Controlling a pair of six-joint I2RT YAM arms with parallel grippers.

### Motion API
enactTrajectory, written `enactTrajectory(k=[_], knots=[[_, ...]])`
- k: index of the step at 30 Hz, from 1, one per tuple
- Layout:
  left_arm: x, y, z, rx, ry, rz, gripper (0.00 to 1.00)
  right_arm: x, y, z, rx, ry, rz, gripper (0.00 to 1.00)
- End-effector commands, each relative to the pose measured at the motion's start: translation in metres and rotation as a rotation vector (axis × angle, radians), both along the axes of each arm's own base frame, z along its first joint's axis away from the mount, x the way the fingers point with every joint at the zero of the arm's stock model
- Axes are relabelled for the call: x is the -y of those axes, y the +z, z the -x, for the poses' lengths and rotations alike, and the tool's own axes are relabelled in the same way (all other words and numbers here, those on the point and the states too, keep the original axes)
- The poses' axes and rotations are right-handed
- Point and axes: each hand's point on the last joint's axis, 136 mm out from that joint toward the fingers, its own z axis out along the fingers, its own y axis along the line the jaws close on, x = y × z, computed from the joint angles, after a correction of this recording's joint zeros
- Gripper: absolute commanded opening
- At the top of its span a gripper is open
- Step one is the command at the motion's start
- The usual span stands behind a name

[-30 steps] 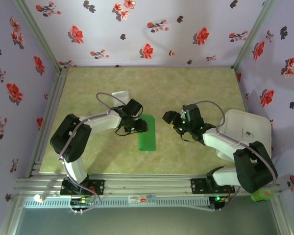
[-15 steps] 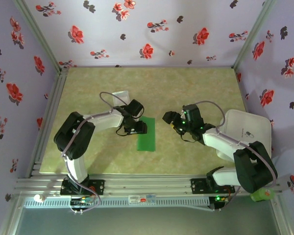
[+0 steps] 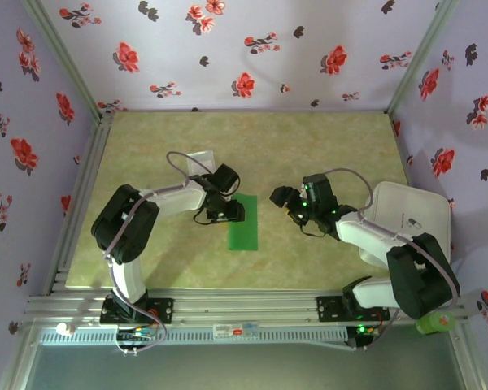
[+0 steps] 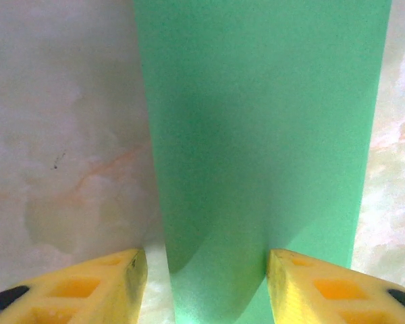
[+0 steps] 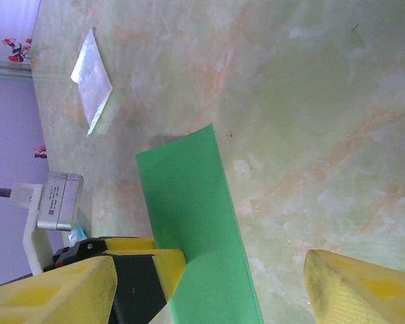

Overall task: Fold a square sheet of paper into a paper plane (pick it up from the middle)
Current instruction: Hold the square sheet of paper at the center of the table.

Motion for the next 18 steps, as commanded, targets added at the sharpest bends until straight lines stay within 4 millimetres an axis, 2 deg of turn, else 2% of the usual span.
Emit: enactTrajectory(k=[1,18], knots=[[-0.008,-0.015,0.001,-0.023,0.001,-0.053,0.51,-0.001,0.004,-0.002,0.008,0.004,0.018,0.74],[-0.009,-0.028,0.006,-0.054,0.037,-0.054,0.52,-0.001,0.004,0.000,0.020,0.010,0.016,0.73]])
